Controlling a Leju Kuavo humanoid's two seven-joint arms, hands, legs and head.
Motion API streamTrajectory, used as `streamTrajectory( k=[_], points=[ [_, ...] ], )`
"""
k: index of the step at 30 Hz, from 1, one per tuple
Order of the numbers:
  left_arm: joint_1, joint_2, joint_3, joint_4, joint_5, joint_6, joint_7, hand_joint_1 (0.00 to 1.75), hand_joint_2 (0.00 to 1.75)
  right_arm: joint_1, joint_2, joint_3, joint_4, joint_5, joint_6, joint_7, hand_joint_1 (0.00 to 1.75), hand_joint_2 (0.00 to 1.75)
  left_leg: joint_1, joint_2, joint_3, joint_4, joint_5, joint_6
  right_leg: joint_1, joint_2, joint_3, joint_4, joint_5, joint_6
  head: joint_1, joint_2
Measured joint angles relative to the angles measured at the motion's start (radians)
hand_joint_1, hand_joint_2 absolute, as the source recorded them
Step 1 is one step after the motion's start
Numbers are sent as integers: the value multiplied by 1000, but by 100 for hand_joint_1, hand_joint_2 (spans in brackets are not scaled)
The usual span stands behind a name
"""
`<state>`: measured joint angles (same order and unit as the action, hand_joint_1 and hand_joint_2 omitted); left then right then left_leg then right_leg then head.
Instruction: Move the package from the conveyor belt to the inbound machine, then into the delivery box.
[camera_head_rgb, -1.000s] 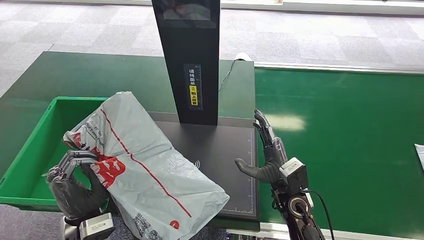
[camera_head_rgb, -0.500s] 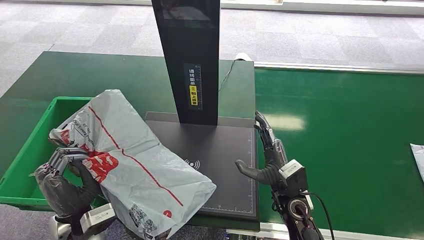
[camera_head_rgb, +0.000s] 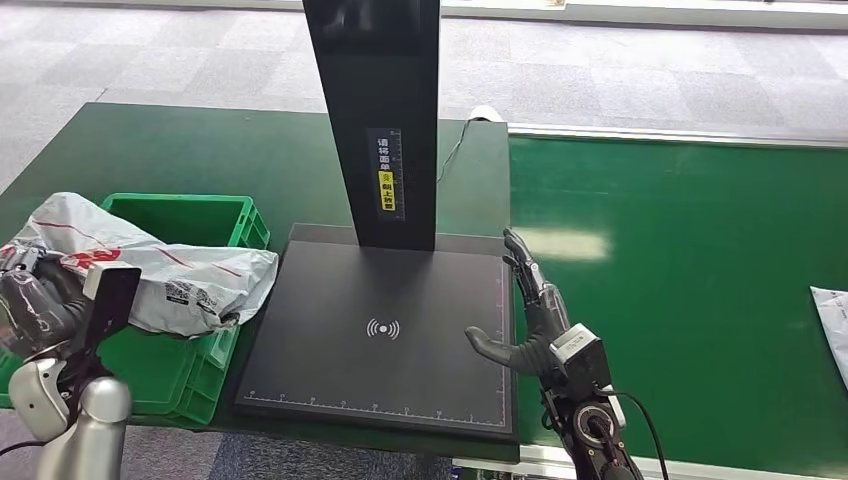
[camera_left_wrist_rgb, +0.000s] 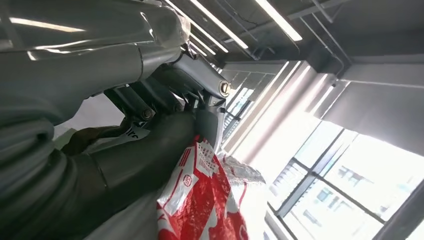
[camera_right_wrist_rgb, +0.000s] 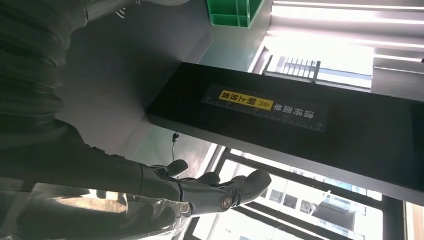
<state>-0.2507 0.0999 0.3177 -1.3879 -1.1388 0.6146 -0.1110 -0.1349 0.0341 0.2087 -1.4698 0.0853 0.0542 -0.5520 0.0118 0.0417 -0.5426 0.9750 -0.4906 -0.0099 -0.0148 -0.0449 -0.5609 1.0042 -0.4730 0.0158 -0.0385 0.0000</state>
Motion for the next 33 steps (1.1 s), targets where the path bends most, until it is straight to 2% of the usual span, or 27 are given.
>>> streamTrajectory(
  k=[5, 11, 16, 18, 21, 23, 24, 27, 28, 33],
  points=[
    [-77, 53, 26, 143, -30, -14, 47, 175, 175, 11, 1, 0, -13, 7, 0, 0, 0, 175, 0, 0, -1, 0, 0, 0, 0, 0, 0, 0, 0, 0, 0, 0],
    [-156, 110, 49, 295, 51, -18, 31, 175, 175, 14, 1, 0, -18, 11, 4, 5, 0, 175, 0, 1, -1, 0, 0, 0, 0, 0, -1, 0, 0, 0, 0, 0],
    [-195, 150, 60, 404, 42, -28, 47, 175, 175, 11, 1, 0, -18, 11, 9, 9, 0, 175, 1, 1, -1, 0, 0, 0, 1, 1, -1, 0, 0, 0, 0, 0],
    [-209, 155, 57, 439, 40, -85, 41, 175, 175, 10, 1, 0, -18, 11, 10, 10, 0, 175, 0, 0, 0, 0, 0, 0, 0, 0, 0, 0, 0, 0, 0, 0],
    [-228, 153, 33, 479, 66, -242, -4, 175, 175, 6, 0, 0, -18, 11, 10, 11, 0, 175, -1, -1, 1, 0, 0, 0, -1, -1, 1, 0, 0, 0, 0, 0],
    [-234, 148, 5, 492, 85, -313, -32, 175, 175, 2, 0, 0, -18, 11, 11, 11, 0, 175, -2, -1, 2, 0, 0, 0, -2, -2, 3, 0, 0, 0, 0, 0],
    [-235, 144, -11, 495, 95, -338, -45, 167, 175, -1, 0, 0, -17, 10, 11, 11, 0, 175, -2, -2, 3, 0, 0, 0, -2, -2, 4, 0, 0, 0, 0, 0],
    [-236, 130, -68, 494, 123, -392, -86, 36, 175, -10, 0, 0, -14, 8, 13, 11, 0, 175, -2, -2, 6, 0, 0, 0, -3, -2, 7, 0, 0, 0, 0, 0],
    [-235, 126, -88, 489, 134, -400, -95, 0, 175, -13, -1, 0, -12, 6, 14, 11, 0, 175, -2, -2, 7, -1, 0, 0, -3, -2, 8, 0, 0, 0, 0, 0],
    [-218, 105, -170, 435, 207, -391, -131, 0, 175, -20, -4, 0, -5, -4, 11, 11, 0, 175, -2, -1, 8, 0, 0, 0, -3, -2, 9, 0, 0, 0, 0, 0]
  ],
)
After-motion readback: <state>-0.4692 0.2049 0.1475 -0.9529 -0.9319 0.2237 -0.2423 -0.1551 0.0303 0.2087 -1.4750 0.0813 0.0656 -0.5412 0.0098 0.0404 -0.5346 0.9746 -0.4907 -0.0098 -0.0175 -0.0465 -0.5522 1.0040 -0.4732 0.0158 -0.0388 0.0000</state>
